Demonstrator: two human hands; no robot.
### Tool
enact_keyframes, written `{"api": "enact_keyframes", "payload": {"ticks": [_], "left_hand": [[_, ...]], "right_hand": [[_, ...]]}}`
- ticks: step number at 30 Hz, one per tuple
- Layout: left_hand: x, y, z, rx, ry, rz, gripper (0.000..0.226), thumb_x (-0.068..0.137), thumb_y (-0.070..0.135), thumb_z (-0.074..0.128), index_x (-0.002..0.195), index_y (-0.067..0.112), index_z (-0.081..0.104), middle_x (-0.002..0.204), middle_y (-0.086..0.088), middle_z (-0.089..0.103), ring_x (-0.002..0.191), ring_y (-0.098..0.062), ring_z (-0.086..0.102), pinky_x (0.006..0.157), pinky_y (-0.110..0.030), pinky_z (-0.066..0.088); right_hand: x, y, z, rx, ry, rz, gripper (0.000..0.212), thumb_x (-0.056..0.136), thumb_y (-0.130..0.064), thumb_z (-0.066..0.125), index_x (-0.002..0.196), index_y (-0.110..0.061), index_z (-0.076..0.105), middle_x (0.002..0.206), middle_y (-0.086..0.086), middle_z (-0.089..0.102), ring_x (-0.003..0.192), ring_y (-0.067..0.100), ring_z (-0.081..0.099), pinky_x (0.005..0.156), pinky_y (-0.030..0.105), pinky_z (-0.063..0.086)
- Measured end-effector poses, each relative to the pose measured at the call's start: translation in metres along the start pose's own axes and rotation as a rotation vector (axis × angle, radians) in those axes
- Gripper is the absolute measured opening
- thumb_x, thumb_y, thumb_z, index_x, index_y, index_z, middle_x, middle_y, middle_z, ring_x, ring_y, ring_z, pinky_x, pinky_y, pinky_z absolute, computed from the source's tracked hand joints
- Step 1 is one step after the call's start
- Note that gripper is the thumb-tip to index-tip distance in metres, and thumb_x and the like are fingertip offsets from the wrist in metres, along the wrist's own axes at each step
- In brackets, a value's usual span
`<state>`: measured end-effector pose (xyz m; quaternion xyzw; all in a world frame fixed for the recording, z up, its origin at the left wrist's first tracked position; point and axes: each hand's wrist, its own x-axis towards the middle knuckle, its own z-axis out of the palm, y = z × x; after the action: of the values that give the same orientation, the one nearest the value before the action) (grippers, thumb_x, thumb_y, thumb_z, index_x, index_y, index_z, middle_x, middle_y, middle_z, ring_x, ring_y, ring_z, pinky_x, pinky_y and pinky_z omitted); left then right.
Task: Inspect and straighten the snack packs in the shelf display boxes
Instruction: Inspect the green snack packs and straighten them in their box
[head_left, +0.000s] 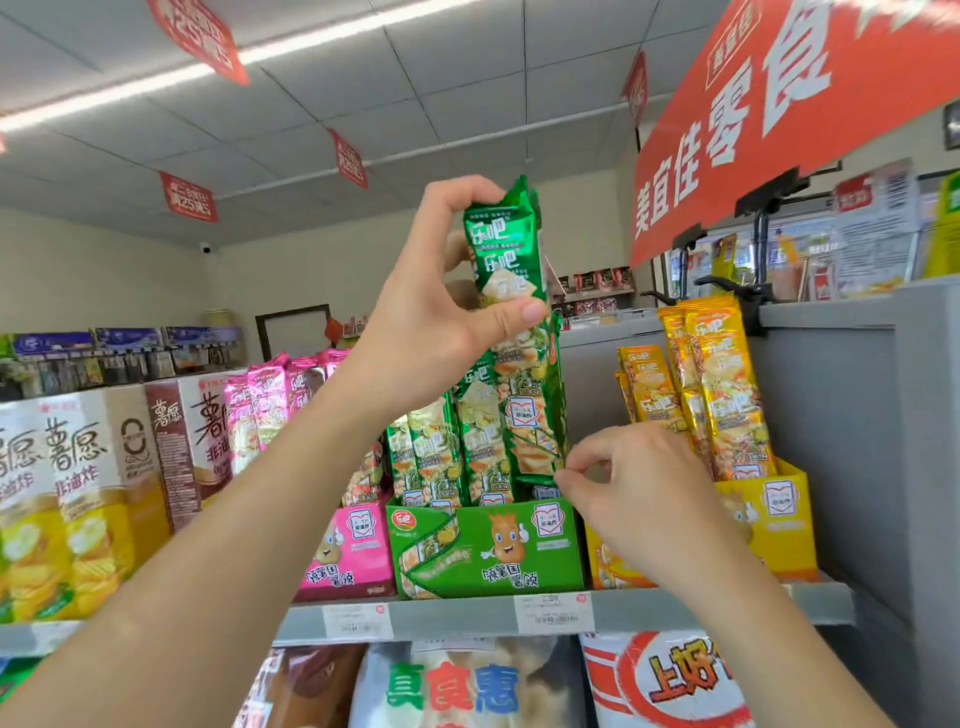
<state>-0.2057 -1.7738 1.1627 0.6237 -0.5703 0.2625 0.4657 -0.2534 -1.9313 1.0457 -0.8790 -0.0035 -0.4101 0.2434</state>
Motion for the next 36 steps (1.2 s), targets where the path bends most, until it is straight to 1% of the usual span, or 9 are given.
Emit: {"api": "enact_keyframes", "payload": {"ticks": [5, 8, 11, 15, 19, 22, 28, 32, 36], "left_hand": [[-0.001, -0.005, -0.001, 0.132, 0.007, -0.046, 0.053, 0.073, 0.021, 0.083, 0.103, 0.040, 0.044, 0.098, -0.008, 0.068, 0.085, -0.031, 0.066, 0.079, -0.050, 0.056], [-0.003, -0.007, -0.001, 0.234, 0.077, -0.071, 0.034, 0.072, 0.034, 0.082, 0.092, 0.037, 0.054, 0.098, -0.001, 0.067, 0.080, -0.022, 0.064, 0.075, -0.036, 0.054], [-0.006, -0.009, 0.001, 0.386, 0.117, -0.059, 0.020, 0.074, 0.035, 0.077, 0.081, 0.038, 0.058, 0.088, 0.013, 0.061, 0.074, -0.008, 0.053, 0.070, -0.021, 0.045], [-0.012, -0.013, 0.002, 0.481, 0.055, -0.079, 0.017, 0.073, 0.035, 0.075, 0.089, 0.032, 0.069, 0.088, 0.023, 0.057, 0.083, -0.002, 0.055, 0.080, -0.023, 0.046], [-0.016, -0.019, 0.006, 0.635, -0.013, -0.067, 0.030, 0.079, 0.022, 0.077, 0.109, 0.022, 0.073, 0.095, 0.022, 0.052, 0.095, -0.005, 0.053, 0.089, -0.018, 0.040], [-0.013, -0.020, 0.008, 0.781, -0.075, 0.077, 0.032, 0.081, 0.020, 0.076, 0.112, 0.015, 0.072, 0.099, 0.013, 0.061, 0.104, -0.015, 0.048, 0.091, -0.029, 0.038], [-0.015, -0.021, 0.007, 0.838, -0.110, 0.028, 0.034, 0.085, 0.020, 0.073, 0.117, 0.011, 0.069, 0.109, -0.001, 0.068, 0.116, -0.024, 0.049, 0.099, -0.031, 0.036], [-0.015, -0.015, 0.006, 0.803, -0.079, -0.010, 0.035, 0.081, 0.018, 0.076, 0.115, 0.012, 0.071, 0.099, 0.005, 0.058, 0.114, -0.020, 0.052, 0.094, -0.030, 0.039], [-0.016, -0.010, 0.006, 0.804, -0.083, -0.027, 0.034, 0.081, 0.016, 0.076, 0.115, 0.013, 0.071, 0.105, -0.002, 0.063, 0.112, -0.018, 0.053, 0.092, -0.021, 0.034]], "right_hand": [[0.002, 0.005, -0.003, -0.016, -0.134, -0.041, 0.029, 0.092, -0.029, 0.059, 0.067, -0.022, 0.073, 0.073, -0.012, 0.065, 0.087, 0.018, 0.054, 0.072, 0.028, 0.042], [0.004, 0.007, -0.010, 0.039, -0.144, -0.053, 0.035, 0.090, -0.028, 0.060, 0.056, -0.022, 0.066, 0.069, -0.010, 0.066, 0.080, 0.014, 0.057, 0.068, 0.028, 0.043], [0.011, 0.009, -0.017, 0.130, -0.146, -0.047, 0.023, 0.088, -0.029, 0.062, 0.068, -0.028, 0.072, 0.061, -0.026, 0.064, 0.064, 0.002, 0.060, 0.057, 0.022, 0.043], [0.031, 0.014, -0.026, 0.243, -0.008, -0.075, 0.018, 0.092, -0.019, 0.061, 0.098, -0.034, 0.070, 0.077, -0.023, 0.065, 0.076, -0.007, 0.059, 0.070, 0.024, 0.046], [0.063, 0.006, -0.033, 0.257, 0.127, -0.178, 0.036, 0.094, -0.020, 0.057, 0.126, -0.037, 0.057, 0.086, -0.015, 0.059, 0.076, -0.002, 0.057, 0.065, 0.022, 0.043], [0.085, -0.002, -0.029, 0.141, 0.061, -0.225, 0.042, 0.097, -0.021, 0.054, 0.137, -0.035, 0.051, 0.099, -0.006, 0.051, 0.087, 0.012, 0.057, 0.076, 0.029, 0.041], [0.099, -0.001, -0.027, 0.063, -0.045, -0.207, 0.022, 0.090, -0.025, 0.065, 0.111, -0.031, 0.068, 0.100, -0.001, 0.053, 0.095, 0.018, 0.057, 0.082, 0.030, 0.043], [0.098, -0.007, -0.029, 0.161, -0.071, -0.227, 0.017, 0.087, -0.020, 0.069, 0.092, -0.033, 0.061, 0.094, -0.004, 0.064, 0.090, 0.017, 0.061, 0.074, 0.031, 0.047], [0.098, -0.013, -0.031, 0.201, -0.068, -0.205, 0.020, 0.088, -0.011, 0.066, 0.090, -0.028, 0.056, 0.090, -0.005, 0.059, 0.085, 0.019, 0.058, 0.065, 0.030, 0.044]]}}
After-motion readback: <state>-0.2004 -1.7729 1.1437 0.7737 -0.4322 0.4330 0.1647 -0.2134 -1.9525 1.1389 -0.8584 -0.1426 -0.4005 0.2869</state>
